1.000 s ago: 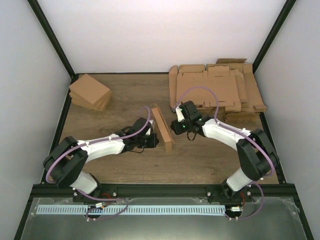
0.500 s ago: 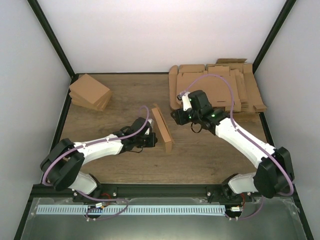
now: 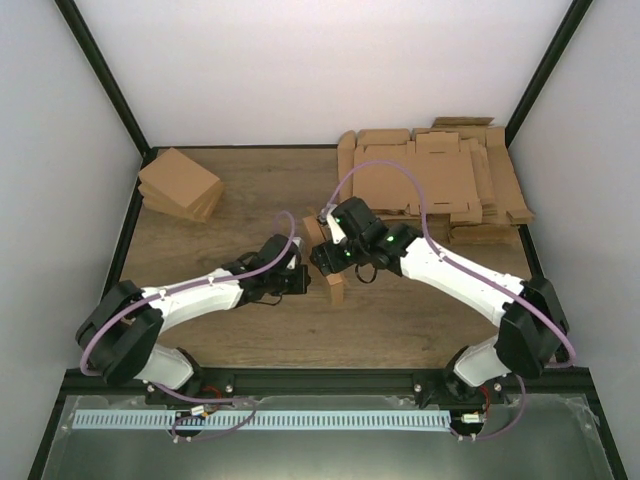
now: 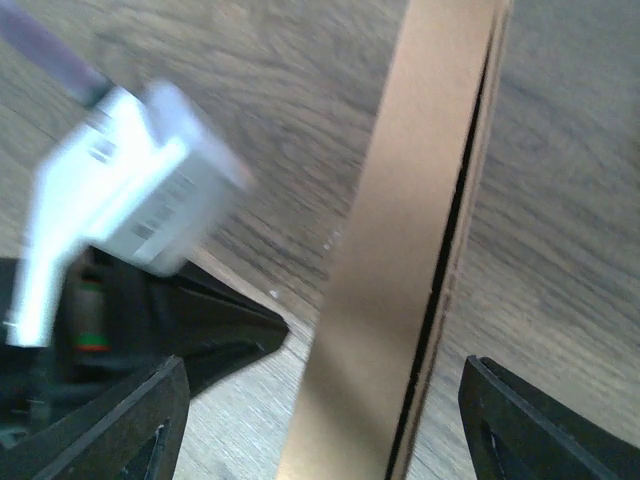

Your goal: Fold the paper box

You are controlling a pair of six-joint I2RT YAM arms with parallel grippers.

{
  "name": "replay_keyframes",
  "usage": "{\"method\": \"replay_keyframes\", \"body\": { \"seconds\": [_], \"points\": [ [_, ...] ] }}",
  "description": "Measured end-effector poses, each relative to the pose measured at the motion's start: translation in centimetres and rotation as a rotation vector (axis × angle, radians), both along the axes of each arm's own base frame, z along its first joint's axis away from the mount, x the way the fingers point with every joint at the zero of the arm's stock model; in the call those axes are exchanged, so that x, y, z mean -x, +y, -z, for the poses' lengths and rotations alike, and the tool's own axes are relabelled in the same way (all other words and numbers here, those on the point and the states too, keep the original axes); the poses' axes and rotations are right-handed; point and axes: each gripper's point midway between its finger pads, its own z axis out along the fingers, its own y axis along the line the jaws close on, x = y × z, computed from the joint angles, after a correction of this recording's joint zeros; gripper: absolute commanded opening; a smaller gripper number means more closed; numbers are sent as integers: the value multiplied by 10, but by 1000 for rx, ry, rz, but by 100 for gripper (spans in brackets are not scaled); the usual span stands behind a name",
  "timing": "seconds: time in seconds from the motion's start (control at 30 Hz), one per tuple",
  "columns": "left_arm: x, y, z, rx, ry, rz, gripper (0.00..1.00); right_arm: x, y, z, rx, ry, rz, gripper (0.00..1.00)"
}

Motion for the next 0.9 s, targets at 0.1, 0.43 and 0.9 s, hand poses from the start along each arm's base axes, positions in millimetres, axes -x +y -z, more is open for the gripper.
{"method": "replay_keyframes", "body": {
  "seconds": [0.1, 0.43, 0.9],
  "points": [
    [-6, 9, -7, -1, -14, -18, 5, 4, -4, 20, 67, 44, 20, 74],
    [-40, 60, -34, -27, -88, -130, 6, 19, -8, 48, 186, 106, 20, 63],
    [-64, 100, -70, -45, -163, -204, 9, 8, -4, 49, 331, -19, -173, 28]
  ]
}}
